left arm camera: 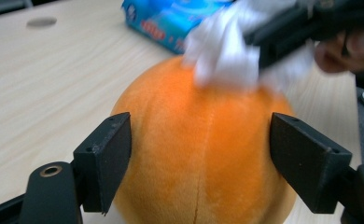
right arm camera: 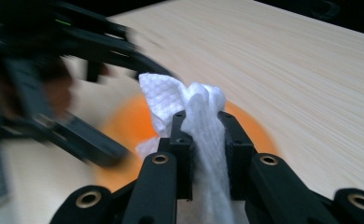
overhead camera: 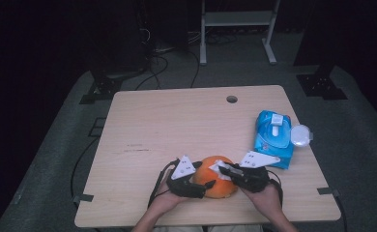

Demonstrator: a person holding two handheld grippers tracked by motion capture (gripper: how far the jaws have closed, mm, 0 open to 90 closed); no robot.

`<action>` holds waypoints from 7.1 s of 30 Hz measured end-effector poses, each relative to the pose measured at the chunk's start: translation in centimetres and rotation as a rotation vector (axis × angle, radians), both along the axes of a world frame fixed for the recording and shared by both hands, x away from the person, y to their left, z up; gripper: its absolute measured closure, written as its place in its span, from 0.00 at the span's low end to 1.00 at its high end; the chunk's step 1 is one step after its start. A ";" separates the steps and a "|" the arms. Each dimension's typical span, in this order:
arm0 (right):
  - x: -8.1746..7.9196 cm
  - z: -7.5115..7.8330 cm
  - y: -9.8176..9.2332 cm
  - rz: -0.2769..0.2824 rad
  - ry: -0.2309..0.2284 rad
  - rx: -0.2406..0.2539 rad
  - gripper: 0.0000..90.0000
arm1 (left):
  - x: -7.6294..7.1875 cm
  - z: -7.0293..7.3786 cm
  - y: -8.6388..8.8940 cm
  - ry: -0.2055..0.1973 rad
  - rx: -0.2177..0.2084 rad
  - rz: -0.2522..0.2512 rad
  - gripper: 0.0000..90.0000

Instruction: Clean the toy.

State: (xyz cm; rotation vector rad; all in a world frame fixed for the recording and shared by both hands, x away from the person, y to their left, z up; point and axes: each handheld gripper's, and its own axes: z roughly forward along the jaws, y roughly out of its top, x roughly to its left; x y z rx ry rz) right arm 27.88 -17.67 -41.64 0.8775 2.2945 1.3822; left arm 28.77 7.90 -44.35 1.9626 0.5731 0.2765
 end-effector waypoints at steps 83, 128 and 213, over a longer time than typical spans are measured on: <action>0.7 -2.3 -0.3 0.022 0.064 0.142 0.87 | 0.6 0.0 0.7 -0.050 -0.013 0.033 0.29; 0.8 -2.0 0.3 -0.012 0.070 0.121 0.88 | 0.1 1.5 0.3 -0.069 0.025 -0.013 0.20; -1.5 1.1 2.8 0.070 -0.125 0.019 0.88 | -0.9 1.4 -2.0 -0.082 0.099 0.021 0.33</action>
